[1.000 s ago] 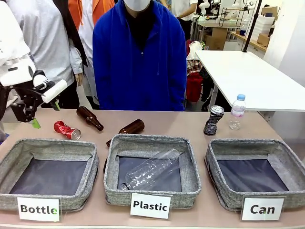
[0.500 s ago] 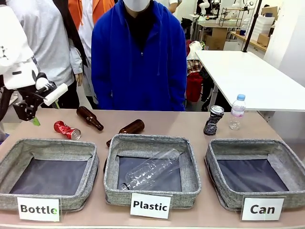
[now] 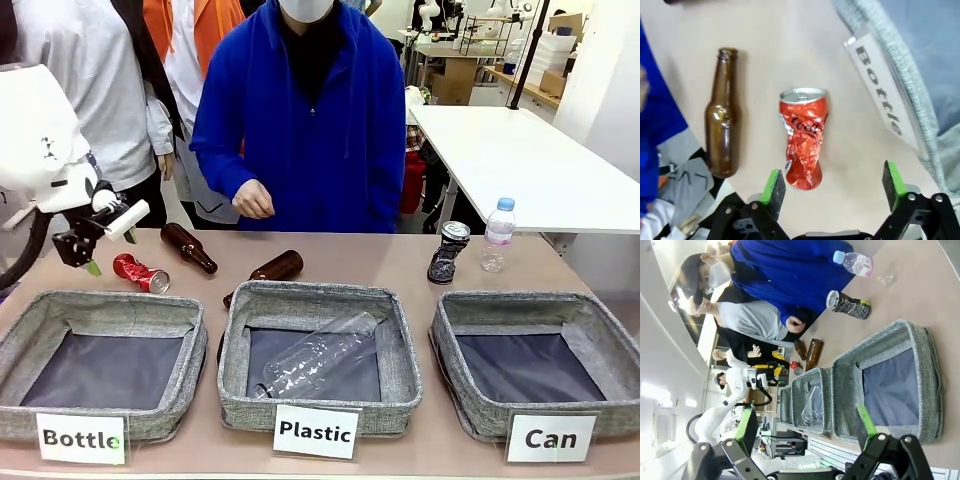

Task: Sort the can waste into the basket.
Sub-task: Pick up the can waste from the table and place it in the right Fabric basket.

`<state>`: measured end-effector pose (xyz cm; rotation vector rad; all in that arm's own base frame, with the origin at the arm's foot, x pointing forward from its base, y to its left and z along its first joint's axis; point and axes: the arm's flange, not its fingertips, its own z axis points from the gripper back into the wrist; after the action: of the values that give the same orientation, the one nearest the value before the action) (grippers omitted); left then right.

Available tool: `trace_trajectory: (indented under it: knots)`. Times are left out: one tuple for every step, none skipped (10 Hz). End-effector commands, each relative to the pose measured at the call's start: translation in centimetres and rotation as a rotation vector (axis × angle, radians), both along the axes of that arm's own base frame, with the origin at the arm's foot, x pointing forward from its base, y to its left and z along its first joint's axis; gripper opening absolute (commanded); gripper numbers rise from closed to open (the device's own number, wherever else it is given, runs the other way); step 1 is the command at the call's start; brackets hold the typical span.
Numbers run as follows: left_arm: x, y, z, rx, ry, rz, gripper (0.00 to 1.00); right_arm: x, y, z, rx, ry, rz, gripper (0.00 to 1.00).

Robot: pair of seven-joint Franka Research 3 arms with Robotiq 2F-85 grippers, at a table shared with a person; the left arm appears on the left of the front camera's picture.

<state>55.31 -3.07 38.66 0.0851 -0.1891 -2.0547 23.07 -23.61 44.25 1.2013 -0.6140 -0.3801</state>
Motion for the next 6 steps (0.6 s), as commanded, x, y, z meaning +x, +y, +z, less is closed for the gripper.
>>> trace_trajectory:
  knots:
    - [1.6,0.6,-0.6,-0.027,0.026,0.001,1.0,0.2,-0.2,0.2,-0.002,-0.035,0.002,1.0]
    - [2.4,0.3,-1.8,-0.002,0.042,0.045,1.0,0.2,-0.2,0.2,-0.002,-0.035,0.002,1.0]
    - [2.9,0.0,-2.5,-0.01,0.051,0.025,1.0,0.2,-0.2,0.2,-0.002,-0.035,0.002,1.0]
    - [3.6,-0.3,-3.2,-0.008,0.052,0.026,1.0,0.2,-0.2,0.2,-0.002,-0.035,0.002,1.0]
    - [4.5,-0.6,-3.7,0.016,0.06,0.041,1.0,0.2,-0.2,0.2,-0.002,-0.035,0.002,1.0]
    - [5.3,-0.9,-4.5,0.017,0.086,0.028,1.0,0.2,-0.2,0.2,-0.002,-0.035,0.002,1.0]
